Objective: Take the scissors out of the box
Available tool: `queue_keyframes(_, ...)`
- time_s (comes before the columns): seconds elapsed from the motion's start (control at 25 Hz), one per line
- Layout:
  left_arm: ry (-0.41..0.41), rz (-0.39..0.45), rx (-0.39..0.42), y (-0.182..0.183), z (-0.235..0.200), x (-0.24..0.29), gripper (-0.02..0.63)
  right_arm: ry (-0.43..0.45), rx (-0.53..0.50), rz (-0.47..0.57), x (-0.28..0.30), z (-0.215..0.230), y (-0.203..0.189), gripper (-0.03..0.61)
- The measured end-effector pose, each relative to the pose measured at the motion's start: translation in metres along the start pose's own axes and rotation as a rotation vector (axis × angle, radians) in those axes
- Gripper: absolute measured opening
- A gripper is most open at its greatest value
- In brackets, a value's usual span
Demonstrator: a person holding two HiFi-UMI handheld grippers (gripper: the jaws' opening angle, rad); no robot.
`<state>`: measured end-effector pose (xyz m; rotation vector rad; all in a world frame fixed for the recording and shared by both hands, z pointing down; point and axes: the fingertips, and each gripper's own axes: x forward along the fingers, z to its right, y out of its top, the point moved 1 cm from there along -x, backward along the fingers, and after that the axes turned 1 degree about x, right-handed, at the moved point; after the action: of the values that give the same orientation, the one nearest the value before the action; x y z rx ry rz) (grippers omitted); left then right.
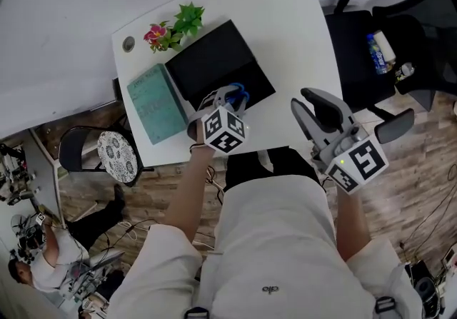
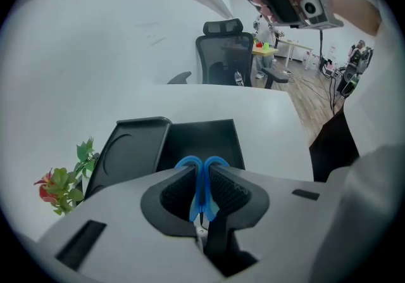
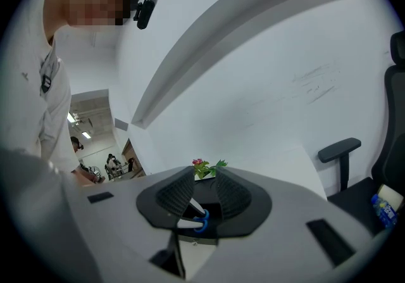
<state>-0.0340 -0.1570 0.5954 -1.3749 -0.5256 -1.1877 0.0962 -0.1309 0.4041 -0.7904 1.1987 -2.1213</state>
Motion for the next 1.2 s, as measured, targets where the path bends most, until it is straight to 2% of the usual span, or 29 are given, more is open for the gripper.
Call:
queue_keyframes(0.32,0.106,0.012,-0.029,0.004,-0.001,-0.027,0.080,0.035,-0.042,0.046,-0.013,-0.002,0.014,0.110)
queue_keyframes(0.64,0.211,0.090,-0.107,0.015,-0.001,-0.060,0.080,0.071,-0.075,0.059,-0.014,-0.015,0.022,0.109)
queue_keyframes(0.84,0.278,0.186,-0.161,0.020,-0.009,-0.089,0.080,0.073,-0.086,0.060,-0.009,-0.026,0.021,0.107)
queue_keyframes(0.96,0.306,0.271,-0.185,0.023,-0.015,-0.111,0.080,0.069,-0.096,0.063,-0.004,-0.035,0.020,0.106)
queue_keyframes(1.2,0.283,0.441,-0.218,0.020,-0.017,-0.155,0.080,0.037,-0.104,0.075,-0.001,-0.067,0.013,0.101)
